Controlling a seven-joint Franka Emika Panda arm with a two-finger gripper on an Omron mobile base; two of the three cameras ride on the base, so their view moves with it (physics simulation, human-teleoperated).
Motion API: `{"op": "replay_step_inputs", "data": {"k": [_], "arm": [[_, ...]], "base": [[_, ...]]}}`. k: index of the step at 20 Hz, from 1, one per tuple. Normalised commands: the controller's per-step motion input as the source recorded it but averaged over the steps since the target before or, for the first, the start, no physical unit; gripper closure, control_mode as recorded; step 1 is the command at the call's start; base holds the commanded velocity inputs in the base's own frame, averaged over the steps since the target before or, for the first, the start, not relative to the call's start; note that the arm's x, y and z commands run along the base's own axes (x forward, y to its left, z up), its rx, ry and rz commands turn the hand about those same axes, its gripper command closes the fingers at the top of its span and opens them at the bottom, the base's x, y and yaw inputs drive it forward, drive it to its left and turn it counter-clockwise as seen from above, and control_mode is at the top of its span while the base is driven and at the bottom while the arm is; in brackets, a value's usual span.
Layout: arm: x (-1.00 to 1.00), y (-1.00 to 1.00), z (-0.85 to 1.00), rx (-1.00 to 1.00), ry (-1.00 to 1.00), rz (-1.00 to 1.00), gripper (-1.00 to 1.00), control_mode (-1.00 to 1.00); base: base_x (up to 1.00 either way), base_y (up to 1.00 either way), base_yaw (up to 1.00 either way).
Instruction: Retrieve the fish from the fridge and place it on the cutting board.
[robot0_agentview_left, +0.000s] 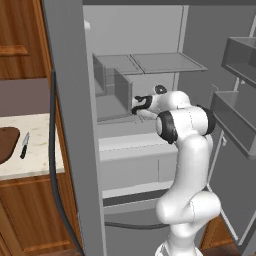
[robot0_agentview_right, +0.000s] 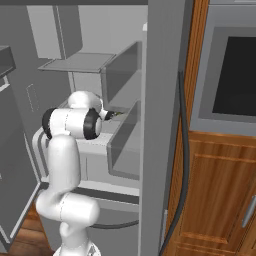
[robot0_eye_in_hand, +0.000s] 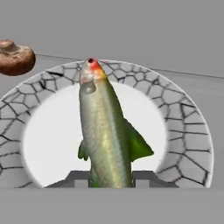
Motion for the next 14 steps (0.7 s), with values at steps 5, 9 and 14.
{"op": "replay_step_inputs", "data": {"k": [5, 9, 14], "arm": [[-0.54, 0.0, 0.86, 0.0, -0.02, -0.07, 1.0, -1.0], [-0.51, 0.01, 0.69, 0.02, 0.03, -0.08, 1.0, -1.0], [-0.87, 0.0, 0.11, 0.03, 0.0, -0.11, 1.0, -1.0]], "base": [[0.0, 0.0, 0.0], [0.0, 0.0, 0.0], [0.0, 0.0, 0.0]]}}
